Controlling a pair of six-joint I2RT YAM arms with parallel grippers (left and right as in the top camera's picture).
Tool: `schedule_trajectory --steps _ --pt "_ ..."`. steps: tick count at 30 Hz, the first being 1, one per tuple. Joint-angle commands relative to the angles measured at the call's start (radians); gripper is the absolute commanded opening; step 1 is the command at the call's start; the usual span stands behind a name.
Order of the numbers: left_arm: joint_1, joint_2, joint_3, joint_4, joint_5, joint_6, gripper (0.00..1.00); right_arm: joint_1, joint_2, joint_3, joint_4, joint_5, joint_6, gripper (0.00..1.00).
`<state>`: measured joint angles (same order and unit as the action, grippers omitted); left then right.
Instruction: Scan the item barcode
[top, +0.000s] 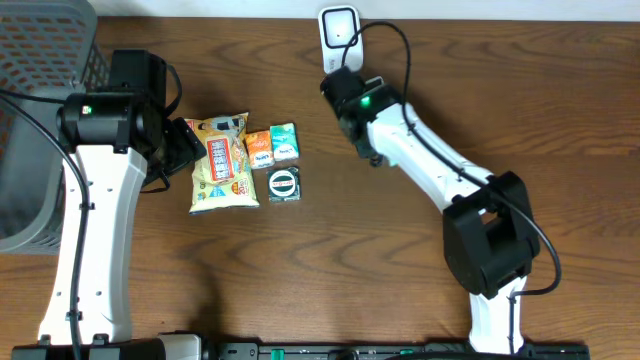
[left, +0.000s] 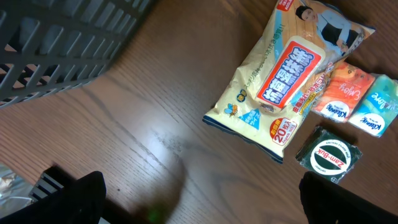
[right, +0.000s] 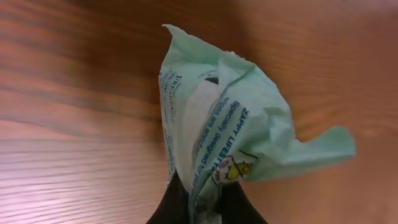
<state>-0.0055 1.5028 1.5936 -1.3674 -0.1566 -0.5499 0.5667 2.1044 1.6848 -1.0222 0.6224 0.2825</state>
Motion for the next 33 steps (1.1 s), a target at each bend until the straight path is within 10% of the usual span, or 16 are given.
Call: schedule_trajectory --steps 1,10,20,23,26,29,33 --pt "0.003 0.0 0.0 -0.005 -0.009 -0.006 0.98 0.0 0.037 -0.085 0.034 0.18 0.035 0.01" --pt "0.003 0.0 0.0 -0.005 -0.009 -0.006 0.98 0.031 0.042 -0.214 0.131 0.119 0.043 0.08" --pt "0.003 0.0 0.0 -0.005 -0.009 -0.006 0.98 0.057 0.041 -0.161 0.079 -0.248 0.031 0.63" --pt "0.003 0.0 0.0 -0.005 -0.009 -0.005 0.98 0.066 0.041 -0.076 -0.003 -0.27 0.031 0.64" --pt "0.003 0.0 0.0 -0.005 -0.009 -0.006 0.98 0.073 0.041 0.026 -0.105 -0.27 0.032 0.53" --pt "0.003 0.0 0.0 -0.005 -0.009 -0.006 0.98 0.073 0.04 0.097 -0.169 -0.27 0.032 0.01" --pt "0.003 0.0 0.0 -0.005 -0.009 -0.006 0.98 0.079 0.041 0.111 -0.182 -0.263 0.032 0.01"
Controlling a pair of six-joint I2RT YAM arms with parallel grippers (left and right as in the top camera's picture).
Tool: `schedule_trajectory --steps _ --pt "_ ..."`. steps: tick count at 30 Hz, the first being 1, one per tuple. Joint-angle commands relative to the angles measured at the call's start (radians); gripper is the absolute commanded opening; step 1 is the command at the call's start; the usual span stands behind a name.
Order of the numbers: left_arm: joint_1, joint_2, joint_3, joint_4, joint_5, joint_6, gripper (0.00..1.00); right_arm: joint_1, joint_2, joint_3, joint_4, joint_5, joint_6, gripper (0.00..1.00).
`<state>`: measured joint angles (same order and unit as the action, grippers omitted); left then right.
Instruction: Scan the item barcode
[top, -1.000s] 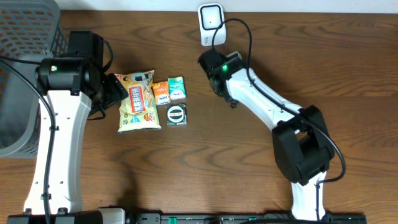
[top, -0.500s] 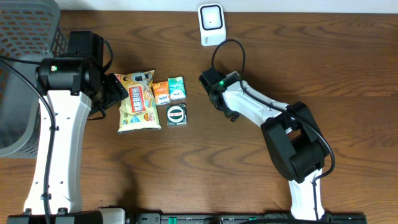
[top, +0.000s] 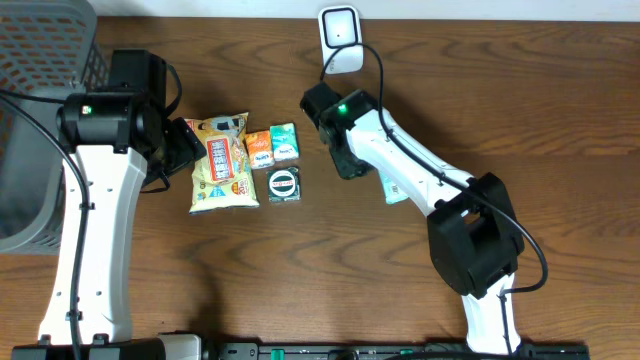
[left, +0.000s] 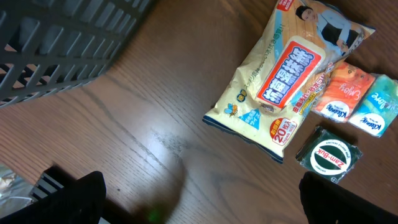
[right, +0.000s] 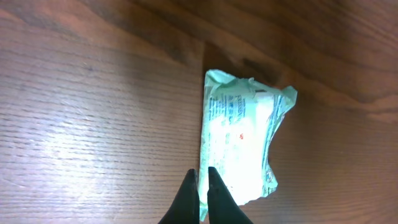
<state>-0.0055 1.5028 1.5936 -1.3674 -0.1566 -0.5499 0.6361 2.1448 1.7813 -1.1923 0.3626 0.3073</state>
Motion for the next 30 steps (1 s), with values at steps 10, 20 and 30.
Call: schedule_trajectory --steps 10,20,30 --pt "0.003 0.0 0.0 -0.005 -0.009 -0.006 0.98 -0.114 0.0 -0.015 0.003 -0.056 0.041 0.85" --pt "0.003 0.0 0.0 -0.005 -0.009 -0.006 0.98 -0.4 0.001 -0.056 0.005 -0.717 -0.324 0.89" --pt "0.003 0.0 0.0 -0.005 -0.009 -0.005 0.98 -0.52 0.001 -0.29 0.153 -0.966 -0.395 0.66"
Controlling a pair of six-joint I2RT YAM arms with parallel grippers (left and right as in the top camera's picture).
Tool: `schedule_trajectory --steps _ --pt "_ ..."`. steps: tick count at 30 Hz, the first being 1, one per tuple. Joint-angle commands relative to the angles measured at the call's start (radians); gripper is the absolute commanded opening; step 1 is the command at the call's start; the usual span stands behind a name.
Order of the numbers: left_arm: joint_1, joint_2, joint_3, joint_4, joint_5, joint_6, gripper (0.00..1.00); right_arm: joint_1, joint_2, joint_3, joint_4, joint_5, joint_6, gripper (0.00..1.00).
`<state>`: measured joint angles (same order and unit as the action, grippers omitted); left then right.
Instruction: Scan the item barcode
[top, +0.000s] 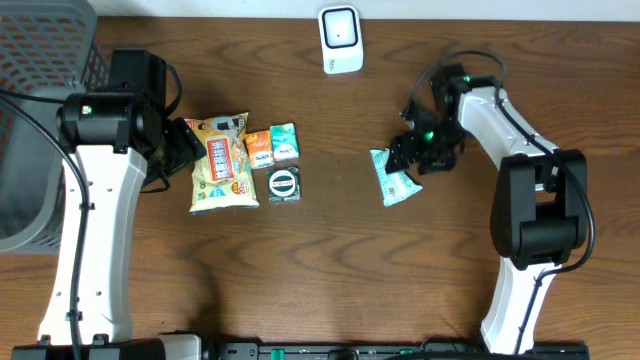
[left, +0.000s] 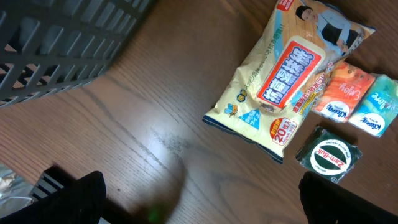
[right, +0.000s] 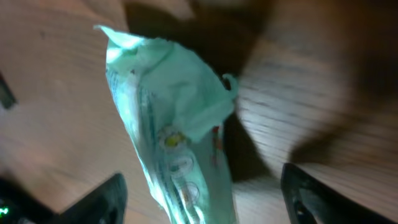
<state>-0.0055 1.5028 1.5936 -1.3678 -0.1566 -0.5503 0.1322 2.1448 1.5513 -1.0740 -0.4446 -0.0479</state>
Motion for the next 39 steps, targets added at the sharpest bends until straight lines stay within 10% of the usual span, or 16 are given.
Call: schedule_trajectory --steps 1,9,16,28,39 --pt "0.003 0.0 0.0 -0.004 -0.009 -0.005 0.98 -0.02 0.001 -0.083 0.06 -0.181 -0.04 0.59" --pt "0.003 0.0 0.0 -0.004 -0.009 -0.005 0.98 -0.022 -0.002 -0.114 0.101 -0.197 -0.011 0.01" --pt "0.003 0.0 0.0 -0.004 -0.009 -0.005 0.98 0.021 -0.011 0.03 -0.001 0.04 0.119 0.01" --pt "0.003 0.0 0.0 -0.004 -0.009 -0.005 0.98 0.414 -0.013 0.083 -0.098 1.201 0.528 0.01" --pt "0.003 0.0 0.0 -0.004 -0.009 -0.005 0.98 0.52 -0.013 -0.175 0.108 1.212 0.556 0.12"
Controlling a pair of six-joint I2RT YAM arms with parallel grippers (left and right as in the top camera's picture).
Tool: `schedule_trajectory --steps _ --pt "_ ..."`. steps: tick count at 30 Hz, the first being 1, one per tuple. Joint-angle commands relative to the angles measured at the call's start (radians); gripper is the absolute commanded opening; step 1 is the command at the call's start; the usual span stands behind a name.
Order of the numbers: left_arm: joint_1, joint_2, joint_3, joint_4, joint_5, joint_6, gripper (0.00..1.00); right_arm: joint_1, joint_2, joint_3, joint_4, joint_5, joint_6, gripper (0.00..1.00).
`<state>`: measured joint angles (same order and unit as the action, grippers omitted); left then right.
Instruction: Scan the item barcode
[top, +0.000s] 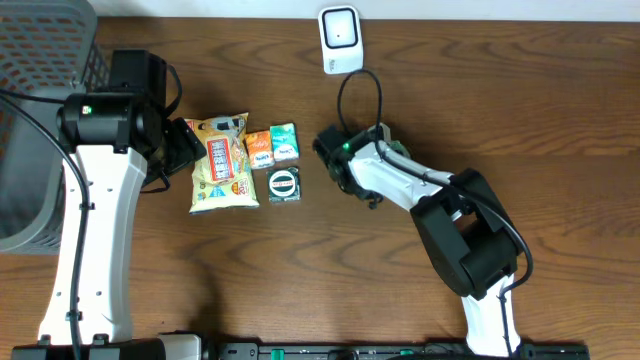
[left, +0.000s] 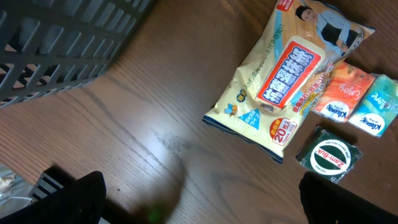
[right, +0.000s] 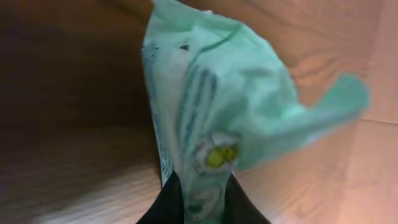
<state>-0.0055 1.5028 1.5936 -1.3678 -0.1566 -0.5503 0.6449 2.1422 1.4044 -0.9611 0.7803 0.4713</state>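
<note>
A crumpled pale green packet (right: 205, 106) is pinched between the fingers of my right gripper (right: 199, 186), which is shut on it. In the overhead view only a sliver of the green packet (top: 396, 149) shows beside the right wrist, near the table's middle. The white barcode scanner (top: 340, 27) stands at the table's far edge, some way beyond the wrist. My left gripper (left: 205, 205) is open and holds nothing, hovering over bare wood left of the other items. No barcode is readable.
A yellow snack bag (top: 222, 160), an orange tissue pack (top: 259, 148), a green tissue pack (top: 285, 142) and a round dark Zam-Buk tin (top: 284, 184) lie left of centre. A grey mesh basket (top: 40, 60) fills the far left corner.
The right gripper was open beside the green packet lying on the table at the right. Now it is shut on the packet and sits near the middle. The left arm has not moved.
The right gripper first held the green packet close to the scanner. Then the packet lay on the table with the shut, empty fingers by it. Then the gripper stood open at the packet, further right. Now it grips the packet again near the table's middle.
</note>
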Motion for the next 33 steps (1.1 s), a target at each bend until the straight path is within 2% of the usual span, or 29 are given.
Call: schedule_trajectory --steps 1,6,12,14,16,18,24,28,33 --pt "0.003 0.0 0.0 -0.004 -0.009 -0.005 0.98 0.011 -0.01 -0.028 -0.013 -0.027 0.037 0.13" --pt "0.003 0.0 0.0 -0.004 -0.009 -0.005 0.98 0.057 -0.01 0.005 -0.07 -0.082 0.037 0.21" --pt "0.003 0.0 0.0 -0.004 -0.009 -0.005 0.98 0.124 -0.01 0.055 -0.105 -0.052 0.037 0.27" --pt "0.003 0.0 0.0 -0.004 -0.009 -0.005 0.98 0.134 -0.01 0.055 -0.105 -0.045 0.037 0.35" --pt "0.003 0.0 0.0 -0.004 -0.009 -0.005 0.98 0.14 -0.01 0.055 -0.101 -0.056 0.037 0.53" --pt "0.003 0.0 0.0 -0.004 -0.009 -0.005 0.98 0.142 -0.01 0.055 -0.102 -0.07 0.037 0.59" --pt "0.003 0.0 0.0 -0.004 -0.009 -0.005 0.98 0.131 -0.01 0.114 -0.147 -0.184 0.105 0.56" --pt "0.003 0.0 0.0 -0.004 -0.009 -0.005 0.98 0.097 -0.011 0.24 -0.225 -0.257 0.108 0.55" --pt "0.003 0.0 0.0 -0.004 -0.009 -0.005 0.98 0.037 -0.011 0.42 -0.303 -0.393 0.062 0.59"
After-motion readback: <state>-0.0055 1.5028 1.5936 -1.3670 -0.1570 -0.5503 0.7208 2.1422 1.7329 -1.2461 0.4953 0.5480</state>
